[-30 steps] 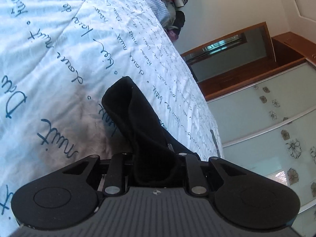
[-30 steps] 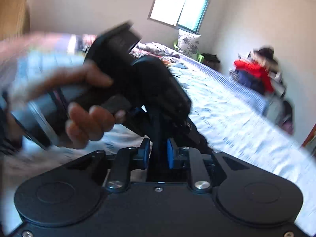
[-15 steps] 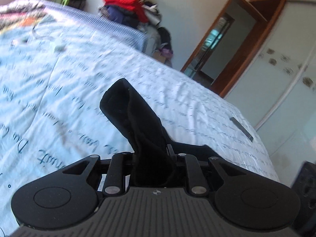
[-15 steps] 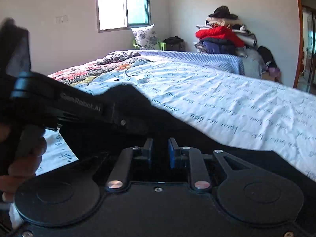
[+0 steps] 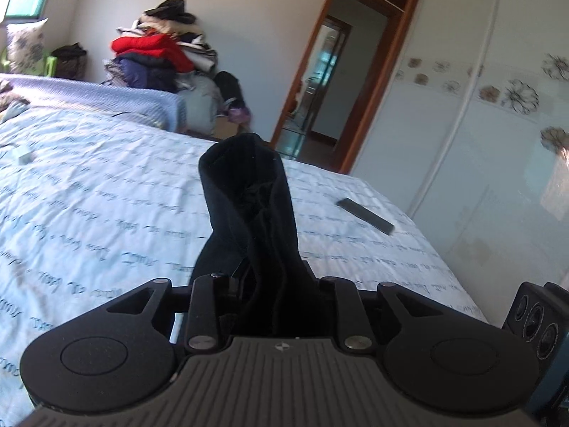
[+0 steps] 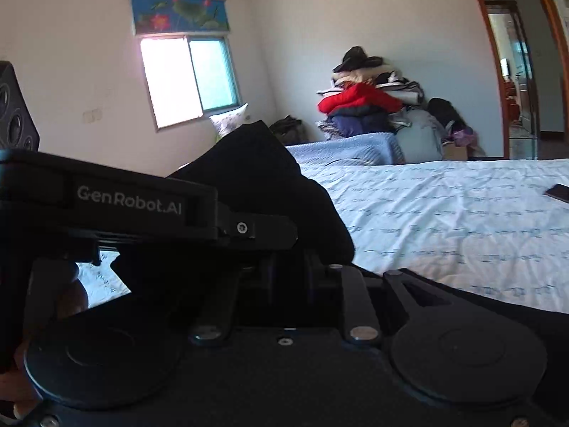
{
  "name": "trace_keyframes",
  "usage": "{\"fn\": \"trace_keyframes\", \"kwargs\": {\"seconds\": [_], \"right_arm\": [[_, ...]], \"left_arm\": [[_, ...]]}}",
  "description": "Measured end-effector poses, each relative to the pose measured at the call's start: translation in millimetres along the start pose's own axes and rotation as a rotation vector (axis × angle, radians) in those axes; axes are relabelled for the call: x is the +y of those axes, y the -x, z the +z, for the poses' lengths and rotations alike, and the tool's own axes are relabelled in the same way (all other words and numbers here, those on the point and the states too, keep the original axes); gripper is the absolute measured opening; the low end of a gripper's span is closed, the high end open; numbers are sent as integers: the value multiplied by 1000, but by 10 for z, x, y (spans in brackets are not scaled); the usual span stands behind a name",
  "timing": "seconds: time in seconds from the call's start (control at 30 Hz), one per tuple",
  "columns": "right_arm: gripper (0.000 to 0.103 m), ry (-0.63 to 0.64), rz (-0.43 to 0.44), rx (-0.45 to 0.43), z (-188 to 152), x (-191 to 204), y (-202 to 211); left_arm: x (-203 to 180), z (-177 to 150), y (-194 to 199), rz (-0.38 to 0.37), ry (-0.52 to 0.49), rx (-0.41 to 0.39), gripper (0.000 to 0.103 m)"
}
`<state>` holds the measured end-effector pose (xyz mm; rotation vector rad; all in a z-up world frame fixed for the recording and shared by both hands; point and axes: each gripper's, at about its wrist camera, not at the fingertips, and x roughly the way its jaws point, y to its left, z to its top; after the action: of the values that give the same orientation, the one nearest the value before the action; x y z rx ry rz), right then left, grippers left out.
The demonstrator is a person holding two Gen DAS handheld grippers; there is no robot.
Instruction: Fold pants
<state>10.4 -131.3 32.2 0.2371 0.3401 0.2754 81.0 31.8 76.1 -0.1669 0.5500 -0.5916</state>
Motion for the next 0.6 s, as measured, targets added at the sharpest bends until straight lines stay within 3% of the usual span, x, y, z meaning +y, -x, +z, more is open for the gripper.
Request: {"fn": "trace_keyframes", "kwargs": {"seconds": [0.6], "right_arm": [[20, -360, -147, -36, -453, -1357, 820]], "left_arm": [[-1550, -498, -999, -177, -202, 155, 40]]}}
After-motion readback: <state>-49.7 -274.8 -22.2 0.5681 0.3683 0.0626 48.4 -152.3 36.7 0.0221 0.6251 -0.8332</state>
